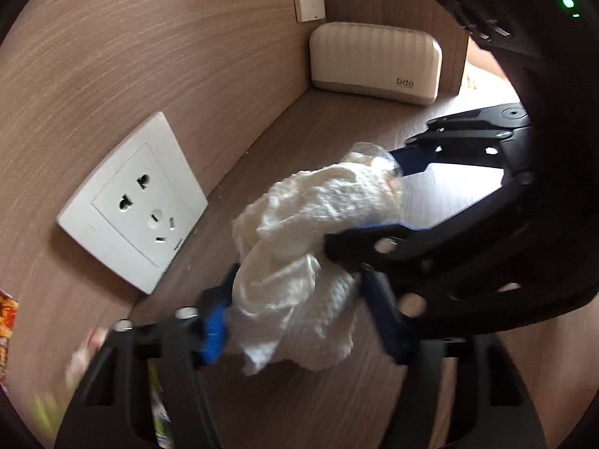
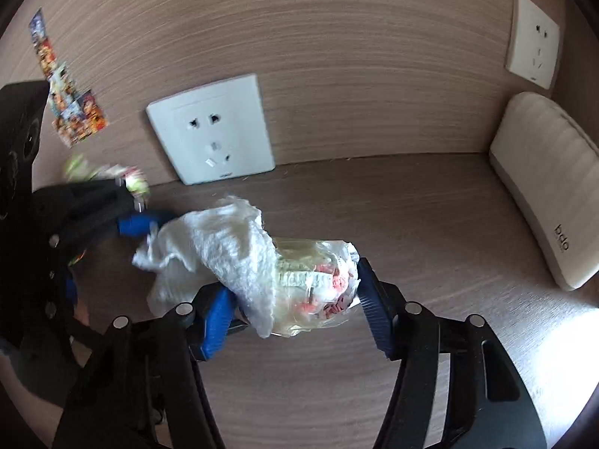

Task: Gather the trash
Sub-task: 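Grasp the white tissue with left tool while right tool grasps clear wrapper, then carry tissue and wrapper over the white bin and open both tools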

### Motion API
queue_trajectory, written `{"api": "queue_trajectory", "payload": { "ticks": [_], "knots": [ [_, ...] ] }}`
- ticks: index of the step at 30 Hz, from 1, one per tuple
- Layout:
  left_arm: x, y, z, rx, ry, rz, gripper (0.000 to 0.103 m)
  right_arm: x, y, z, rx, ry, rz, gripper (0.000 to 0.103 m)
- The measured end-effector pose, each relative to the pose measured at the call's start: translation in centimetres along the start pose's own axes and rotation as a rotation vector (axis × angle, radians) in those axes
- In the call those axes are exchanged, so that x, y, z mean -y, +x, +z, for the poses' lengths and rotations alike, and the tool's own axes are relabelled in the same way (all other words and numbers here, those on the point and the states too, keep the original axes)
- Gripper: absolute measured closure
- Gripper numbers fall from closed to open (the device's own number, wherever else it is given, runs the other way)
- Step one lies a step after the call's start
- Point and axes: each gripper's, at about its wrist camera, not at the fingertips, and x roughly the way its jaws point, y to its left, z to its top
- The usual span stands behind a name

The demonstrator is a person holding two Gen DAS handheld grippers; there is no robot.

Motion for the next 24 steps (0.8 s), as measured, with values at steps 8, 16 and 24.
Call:
{"api": "queue_trajectory", "payload": {
  "ticks": [8,16,24],
  "knots": [
    [0.1,-2.5,-1.2,-0.006,-0.079,0.012,0.083,-0.2,-2.8,-2.3,-0.001,0.014,-0.032,0.046],
    [2.7,-7.6,0.4,0.076,-0.172,-0.020,0.085,-2.0,-9.0,-6.0,0.029,-0.016,-0.064,0.046],
    [7.9,-11.1,3.1,0.133,-0.125,-0.062,0.085,-0.1,-15.1,-11.8,0.040,0.119,-0.130,0.047]
  ]
}}
